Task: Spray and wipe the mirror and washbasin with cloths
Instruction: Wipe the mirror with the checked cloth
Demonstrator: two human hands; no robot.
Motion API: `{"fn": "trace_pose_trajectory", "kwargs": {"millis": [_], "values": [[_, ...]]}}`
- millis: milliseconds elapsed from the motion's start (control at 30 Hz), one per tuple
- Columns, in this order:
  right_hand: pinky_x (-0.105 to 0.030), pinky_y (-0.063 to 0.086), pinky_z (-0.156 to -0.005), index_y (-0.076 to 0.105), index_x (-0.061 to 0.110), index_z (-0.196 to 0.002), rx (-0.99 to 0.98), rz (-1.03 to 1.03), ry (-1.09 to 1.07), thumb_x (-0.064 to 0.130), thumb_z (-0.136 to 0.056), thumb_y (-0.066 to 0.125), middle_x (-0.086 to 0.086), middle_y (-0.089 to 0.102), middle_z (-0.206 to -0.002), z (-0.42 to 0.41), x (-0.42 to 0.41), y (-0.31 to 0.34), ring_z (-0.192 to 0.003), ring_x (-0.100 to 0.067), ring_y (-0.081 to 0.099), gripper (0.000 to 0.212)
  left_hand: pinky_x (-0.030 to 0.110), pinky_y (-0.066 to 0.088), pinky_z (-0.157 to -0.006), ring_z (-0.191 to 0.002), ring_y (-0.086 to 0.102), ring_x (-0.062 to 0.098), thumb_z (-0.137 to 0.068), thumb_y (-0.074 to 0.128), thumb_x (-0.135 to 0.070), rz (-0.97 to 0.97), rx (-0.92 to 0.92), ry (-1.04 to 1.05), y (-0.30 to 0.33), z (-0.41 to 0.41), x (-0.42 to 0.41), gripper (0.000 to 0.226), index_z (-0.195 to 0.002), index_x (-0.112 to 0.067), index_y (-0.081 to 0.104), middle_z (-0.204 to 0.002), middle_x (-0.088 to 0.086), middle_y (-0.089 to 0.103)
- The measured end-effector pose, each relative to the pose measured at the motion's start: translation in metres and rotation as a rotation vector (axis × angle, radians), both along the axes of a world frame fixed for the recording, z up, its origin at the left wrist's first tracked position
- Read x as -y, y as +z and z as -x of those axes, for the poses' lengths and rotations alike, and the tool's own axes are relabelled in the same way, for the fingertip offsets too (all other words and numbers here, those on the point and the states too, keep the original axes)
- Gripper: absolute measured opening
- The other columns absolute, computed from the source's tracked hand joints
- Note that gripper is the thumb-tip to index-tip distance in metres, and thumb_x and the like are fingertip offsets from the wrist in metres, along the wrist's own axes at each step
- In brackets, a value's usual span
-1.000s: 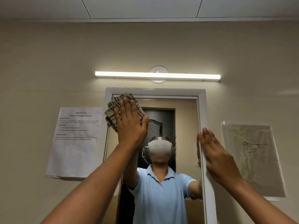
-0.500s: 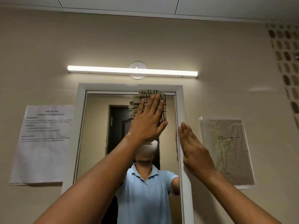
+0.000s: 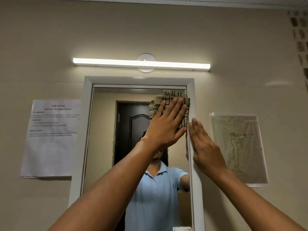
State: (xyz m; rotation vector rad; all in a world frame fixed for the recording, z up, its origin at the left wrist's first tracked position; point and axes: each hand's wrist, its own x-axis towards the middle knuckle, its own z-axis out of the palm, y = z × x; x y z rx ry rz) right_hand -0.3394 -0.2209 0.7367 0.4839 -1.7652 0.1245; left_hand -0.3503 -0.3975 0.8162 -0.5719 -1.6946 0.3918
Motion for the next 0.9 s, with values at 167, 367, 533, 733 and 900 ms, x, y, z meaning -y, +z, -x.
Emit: {"fn": "trace_pose_trajectory", "kwargs": {"millis": [167,367,533,733,900], "values": [[-0.036,0.031,-0.113,0.014,0.010,-0.154,-0.005,0.020,0.005,-0.006,-0.077,0.045,-0.008,0.011,-0.162,0.001,0.004,-0.002,-0.149,-0.023,0.015,0.085,0.049,-0.001,-0.123,-0.153,-0.005,0.025,-0.099,0.025,-0.056,0.043,-0.003,0.018,-0.001,0.001,0.024,0.073,-0.158,-0.017,0.007,-0.166,0.009,-0.001],[-0.039,0.037,-0.111,0.014,0.010,-0.154,-0.023,0.018,0.001,0.007,-0.081,0.034,-0.008,0.011,-0.162,0.003,0.005,-0.003,-0.149,-0.023,0.016,0.076,0.050,-0.004,-0.122,-0.153,-0.007,0.022,-0.099,0.023,-0.058,-0.034,-0.015,0.062,0.004,0.000,0.066,0.073,-0.158,-0.021,0.003,-0.166,0.006,-0.005],[-0.042,0.050,-0.100,0.017,0.009,-0.153,-0.042,0.019,-0.016,0.017,-0.076,0.018,-0.008,0.013,-0.162,0.003,0.007,-0.003,-0.147,-0.025,0.019,0.078,0.054,-0.003,-0.121,-0.152,-0.010,0.019,-0.097,0.019,-0.060,-0.150,-0.012,0.078,0.008,-0.007,0.118,0.074,-0.158,-0.024,0.001,-0.166,0.004,-0.007],[-0.046,0.054,-0.094,0.020,0.006,-0.152,-0.033,0.029,-0.016,0.020,-0.076,0.018,-0.010,0.017,-0.161,-0.001,0.013,-0.002,-0.146,-0.029,0.023,0.077,0.058,0.000,-0.120,-0.153,-0.009,0.019,-0.096,0.025,-0.060,-0.247,-0.021,0.073,-0.003,-0.011,0.160,0.075,-0.158,-0.027,0.003,-0.166,0.003,-0.006],[-0.041,0.056,-0.088,0.019,0.007,-0.153,-0.038,0.027,-0.025,0.016,-0.076,0.015,-0.008,0.017,-0.161,-0.003,0.014,-0.002,-0.145,-0.028,0.024,0.078,0.054,-0.006,-0.121,-0.152,-0.012,0.019,-0.093,0.028,-0.062,-0.375,0.006,-0.017,-0.024,-0.012,0.179,0.075,-0.158,-0.030,0.007,-0.166,0.004,-0.009]]}}
